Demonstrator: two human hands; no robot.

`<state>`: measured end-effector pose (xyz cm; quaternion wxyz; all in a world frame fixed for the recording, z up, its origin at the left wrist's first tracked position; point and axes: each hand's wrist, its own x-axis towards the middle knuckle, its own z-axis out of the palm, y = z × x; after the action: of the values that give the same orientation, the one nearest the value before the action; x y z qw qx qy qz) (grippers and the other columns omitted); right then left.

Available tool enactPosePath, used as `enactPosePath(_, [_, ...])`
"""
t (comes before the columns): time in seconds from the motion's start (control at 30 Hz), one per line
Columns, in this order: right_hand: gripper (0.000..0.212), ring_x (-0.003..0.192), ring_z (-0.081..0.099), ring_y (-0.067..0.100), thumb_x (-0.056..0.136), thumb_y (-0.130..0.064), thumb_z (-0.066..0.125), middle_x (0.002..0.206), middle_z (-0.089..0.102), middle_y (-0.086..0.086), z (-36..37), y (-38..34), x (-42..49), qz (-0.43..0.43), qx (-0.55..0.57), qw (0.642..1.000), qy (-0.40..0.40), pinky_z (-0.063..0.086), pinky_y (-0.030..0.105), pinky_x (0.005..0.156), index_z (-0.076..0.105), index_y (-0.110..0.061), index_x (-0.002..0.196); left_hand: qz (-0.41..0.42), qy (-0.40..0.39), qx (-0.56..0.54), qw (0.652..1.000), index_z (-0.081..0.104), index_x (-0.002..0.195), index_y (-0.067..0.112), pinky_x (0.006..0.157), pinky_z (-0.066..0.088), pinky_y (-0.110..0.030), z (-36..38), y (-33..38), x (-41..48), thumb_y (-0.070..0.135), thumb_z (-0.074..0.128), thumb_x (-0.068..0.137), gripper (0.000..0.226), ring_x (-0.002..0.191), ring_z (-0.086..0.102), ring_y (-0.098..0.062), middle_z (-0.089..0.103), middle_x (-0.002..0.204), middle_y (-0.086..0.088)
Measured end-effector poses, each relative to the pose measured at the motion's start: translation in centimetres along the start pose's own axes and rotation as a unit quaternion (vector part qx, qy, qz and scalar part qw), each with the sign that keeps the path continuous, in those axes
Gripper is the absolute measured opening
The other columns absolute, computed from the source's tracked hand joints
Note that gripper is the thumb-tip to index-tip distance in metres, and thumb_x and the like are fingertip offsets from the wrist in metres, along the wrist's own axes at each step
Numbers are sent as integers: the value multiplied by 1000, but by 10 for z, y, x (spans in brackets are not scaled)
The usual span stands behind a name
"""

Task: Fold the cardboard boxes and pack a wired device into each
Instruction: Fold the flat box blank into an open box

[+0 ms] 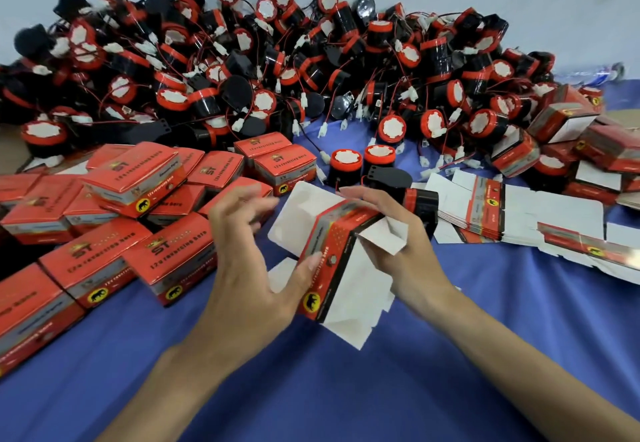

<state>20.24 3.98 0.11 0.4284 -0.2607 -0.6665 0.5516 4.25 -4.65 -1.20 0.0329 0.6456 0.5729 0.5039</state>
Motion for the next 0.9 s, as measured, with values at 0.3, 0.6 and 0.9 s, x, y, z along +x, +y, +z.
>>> enactPosePath(0.3, [39,98,67,15,91,15,44,103,72,1,25,0,-15,15,54,996,71,54,29,80,60,-9,116,123,-23,129,984,30,142,16,111,16,-68,17,17,-9,70,54,77,88,144,25,-20,31,149,-6])
enactPosePath(0.6, [39,84,70,11,73,-8,51,87,73,-5,31,-6,-22,37,118,992,28,55,29,68,61,-14,110,79,5,54,995,22,148,23,101,38,-38,16,18,-9,53,55,75,85,125,30,1,34,135,-1])
enactPosePath(0.9, [66,113,55,28,69,10,44,125,60,4,12,-4,-14,-139,4,990,-14,50,35,76,59,-36,113,35,98,-32,994,48,104,21,85,36,-18,9,6,-2,35,37,94,20,95,49,-5,51,100,5])
